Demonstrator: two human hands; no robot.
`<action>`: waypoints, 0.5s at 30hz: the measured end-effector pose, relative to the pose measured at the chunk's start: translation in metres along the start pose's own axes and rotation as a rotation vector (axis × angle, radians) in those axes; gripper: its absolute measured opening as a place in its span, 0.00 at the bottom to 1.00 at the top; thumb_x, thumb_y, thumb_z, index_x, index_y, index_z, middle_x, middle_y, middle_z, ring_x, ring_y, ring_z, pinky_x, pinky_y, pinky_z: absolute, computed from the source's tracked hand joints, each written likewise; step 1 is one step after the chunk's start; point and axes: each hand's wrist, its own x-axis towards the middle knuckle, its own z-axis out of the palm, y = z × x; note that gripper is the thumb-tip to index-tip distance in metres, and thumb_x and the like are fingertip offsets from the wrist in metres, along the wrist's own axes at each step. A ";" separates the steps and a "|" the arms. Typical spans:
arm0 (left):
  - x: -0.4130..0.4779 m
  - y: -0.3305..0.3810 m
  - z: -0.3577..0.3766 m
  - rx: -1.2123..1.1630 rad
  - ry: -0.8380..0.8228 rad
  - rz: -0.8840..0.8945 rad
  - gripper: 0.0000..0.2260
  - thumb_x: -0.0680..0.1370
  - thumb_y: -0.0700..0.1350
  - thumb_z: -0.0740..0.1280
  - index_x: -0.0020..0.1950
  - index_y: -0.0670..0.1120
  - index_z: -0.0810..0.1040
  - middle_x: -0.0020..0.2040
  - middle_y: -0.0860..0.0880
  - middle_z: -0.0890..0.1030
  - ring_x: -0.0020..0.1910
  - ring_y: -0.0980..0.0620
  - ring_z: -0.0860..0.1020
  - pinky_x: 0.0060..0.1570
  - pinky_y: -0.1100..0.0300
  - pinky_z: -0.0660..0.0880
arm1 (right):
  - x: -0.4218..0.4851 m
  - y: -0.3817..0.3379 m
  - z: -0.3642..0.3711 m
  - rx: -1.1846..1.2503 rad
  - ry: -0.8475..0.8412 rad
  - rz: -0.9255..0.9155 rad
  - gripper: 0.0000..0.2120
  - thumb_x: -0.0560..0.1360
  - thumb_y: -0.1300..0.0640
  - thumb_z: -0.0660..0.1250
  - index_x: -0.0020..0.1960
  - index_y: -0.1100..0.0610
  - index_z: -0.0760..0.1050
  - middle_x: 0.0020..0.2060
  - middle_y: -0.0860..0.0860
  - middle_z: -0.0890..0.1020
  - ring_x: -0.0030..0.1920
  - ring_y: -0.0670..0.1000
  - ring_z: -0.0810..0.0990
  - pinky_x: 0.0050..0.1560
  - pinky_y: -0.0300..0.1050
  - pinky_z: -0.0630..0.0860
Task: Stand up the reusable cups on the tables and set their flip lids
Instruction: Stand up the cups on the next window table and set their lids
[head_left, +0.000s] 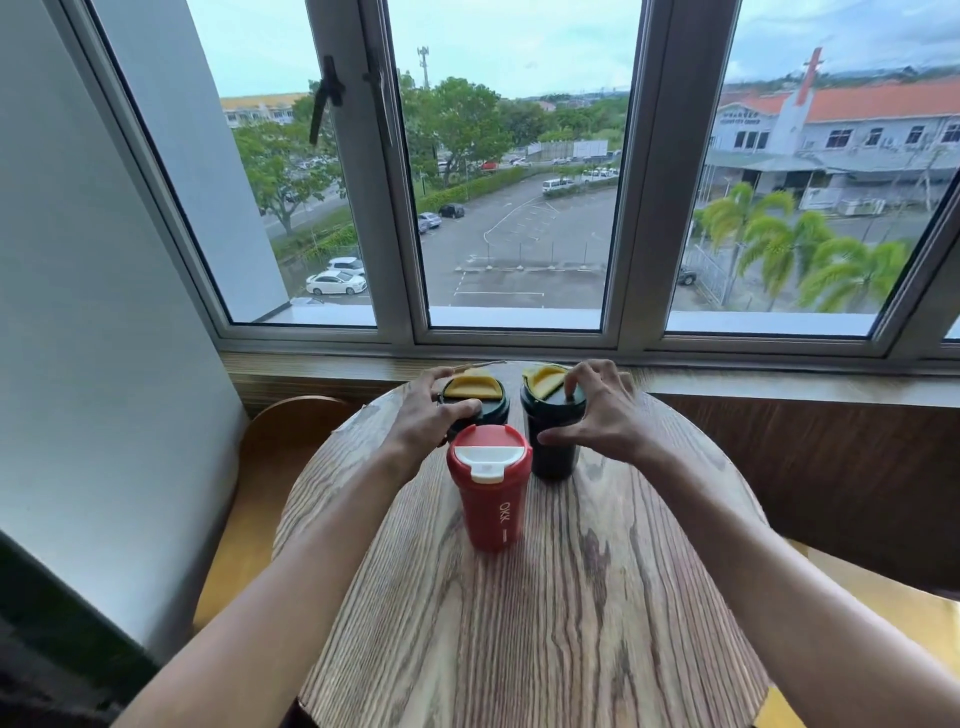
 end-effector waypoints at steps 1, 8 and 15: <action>0.001 0.000 0.000 -0.001 -0.010 -0.031 0.26 0.72 0.43 0.75 0.68 0.50 0.71 0.62 0.44 0.77 0.51 0.50 0.79 0.44 0.56 0.78 | 0.005 -0.002 -0.011 -0.018 -0.081 0.011 0.29 0.60 0.40 0.78 0.53 0.48 0.67 0.61 0.49 0.66 0.62 0.52 0.62 0.64 0.52 0.63; 0.007 0.012 -0.008 -0.018 -0.128 -0.214 0.16 0.78 0.50 0.70 0.64 0.52 0.75 0.53 0.45 0.79 0.49 0.46 0.78 0.42 0.49 0.79 | 0.048 -0.023 -0.048 0.182 -0.547 0.031 0.37 0.64 0.56 0.79 0.67 0.41 0.67 0.71 0.49 0.64 0.69 0.55 0.65 0.66 0.55 0.70; 0.018 0.010 -0.019 0.097 -0.206 -0.229 0.16 0.76 0.52 0.71 0.62 0.54 0.74 0.56 0.45 0.78 0.57 0.41 0.78 0.53 0.41 0.79 | 0.052 -0.039 -0.045 0.131 -0.566 0.171 0.34 0.65 0.50 0.79 0.67 0.42 0.69 0.64 0.52 0.70 0.59 0.55 0.74 0.52 0.56 0.81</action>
